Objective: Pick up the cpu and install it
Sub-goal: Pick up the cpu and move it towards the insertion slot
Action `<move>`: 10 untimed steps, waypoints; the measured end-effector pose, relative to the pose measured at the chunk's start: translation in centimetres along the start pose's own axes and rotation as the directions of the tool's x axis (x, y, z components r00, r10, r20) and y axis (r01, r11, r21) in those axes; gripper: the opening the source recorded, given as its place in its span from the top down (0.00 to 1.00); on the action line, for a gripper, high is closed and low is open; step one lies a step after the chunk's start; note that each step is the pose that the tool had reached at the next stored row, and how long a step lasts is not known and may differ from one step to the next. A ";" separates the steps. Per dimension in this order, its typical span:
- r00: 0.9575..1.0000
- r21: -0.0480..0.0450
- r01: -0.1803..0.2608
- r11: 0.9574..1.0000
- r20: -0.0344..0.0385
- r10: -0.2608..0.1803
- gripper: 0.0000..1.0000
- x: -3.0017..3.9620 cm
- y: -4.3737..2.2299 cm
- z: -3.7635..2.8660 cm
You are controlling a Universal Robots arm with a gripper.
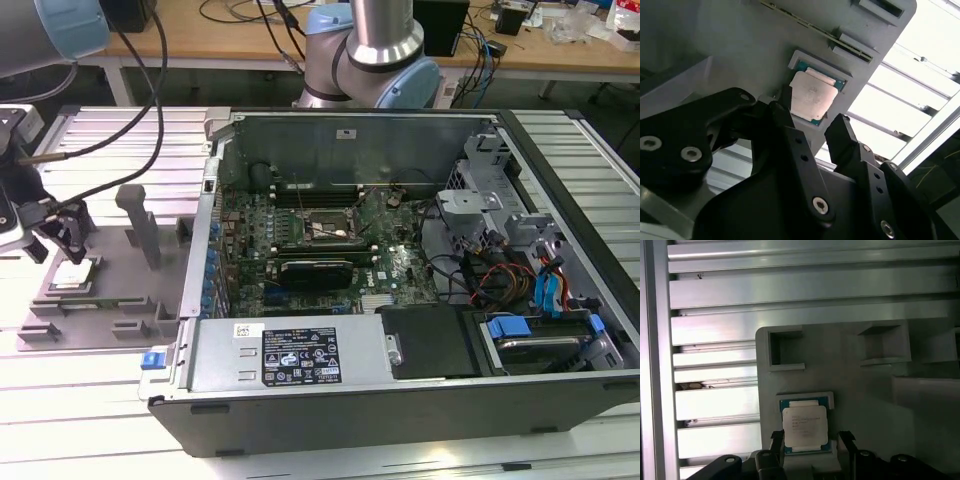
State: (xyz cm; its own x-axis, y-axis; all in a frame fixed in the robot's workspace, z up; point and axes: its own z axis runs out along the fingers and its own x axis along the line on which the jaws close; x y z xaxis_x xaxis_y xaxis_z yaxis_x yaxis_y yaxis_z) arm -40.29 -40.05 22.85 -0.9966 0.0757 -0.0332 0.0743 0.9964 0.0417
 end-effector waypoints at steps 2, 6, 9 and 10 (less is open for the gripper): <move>1.000 0.000 0.000 1.000 0.000 0.000 0.45 0.04 -0.05 1.03; 1.000 0.000 0.000 1.000 0.000 0.000 0.45 0.07 -0.09 2.08; 1.000 0.000 0.000 1.000 0.000 0.000 0.45 0.08 -0.10 2.19; 1.000 0.000 0.000 1.000 0.000 0.000 0.38 0.06 -0.09 2.24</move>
State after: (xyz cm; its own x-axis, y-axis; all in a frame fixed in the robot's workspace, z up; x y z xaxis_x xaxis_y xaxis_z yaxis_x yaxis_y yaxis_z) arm -40.27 -40.05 20.61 -0.9966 0.0757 -0.0330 0.0743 0.9964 0.0414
